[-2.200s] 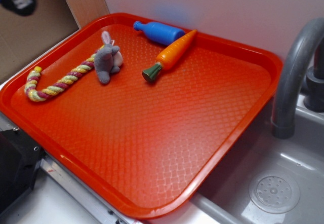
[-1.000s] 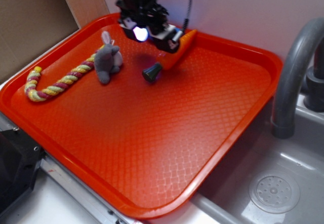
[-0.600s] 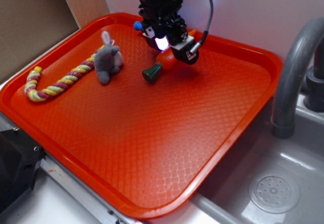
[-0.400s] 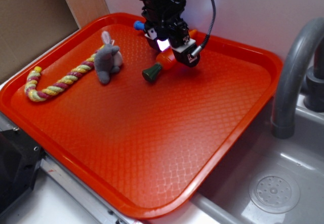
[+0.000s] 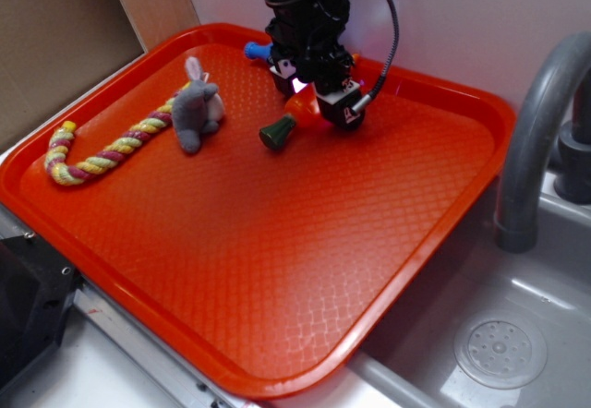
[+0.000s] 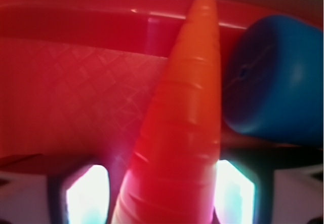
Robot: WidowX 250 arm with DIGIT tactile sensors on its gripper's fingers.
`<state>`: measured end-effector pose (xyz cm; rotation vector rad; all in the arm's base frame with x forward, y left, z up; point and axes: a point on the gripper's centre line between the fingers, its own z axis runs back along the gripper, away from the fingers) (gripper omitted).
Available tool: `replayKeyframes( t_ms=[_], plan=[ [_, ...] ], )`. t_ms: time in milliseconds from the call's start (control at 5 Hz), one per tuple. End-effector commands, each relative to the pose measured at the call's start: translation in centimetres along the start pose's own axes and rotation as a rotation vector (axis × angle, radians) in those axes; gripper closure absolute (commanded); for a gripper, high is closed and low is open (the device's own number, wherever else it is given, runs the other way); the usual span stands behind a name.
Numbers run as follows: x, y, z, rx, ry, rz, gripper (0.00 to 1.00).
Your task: Grab the carrot.
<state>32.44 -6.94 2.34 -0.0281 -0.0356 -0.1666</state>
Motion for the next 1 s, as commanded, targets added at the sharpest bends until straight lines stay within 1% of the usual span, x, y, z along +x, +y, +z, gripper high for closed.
replayKeyframes(
  t_ms=[0,200,400,600,800],
  plan=[
    [-2.5,1.7,10.3,0.014,0.019,0.008,1.0],
    [-5.0,2.7,15.1,0.0,0.028,0.022,1.0],
    [-8.1,3.2,18.6,-0.027,0.027,0.055,1.0],
    [-9.2,2.7,19.1,-0.082,-0.013,0.043,1.0],
    [-9.4,2.2,18.3,-0.124,-0.026,-0.013,1.0]
  ],
)
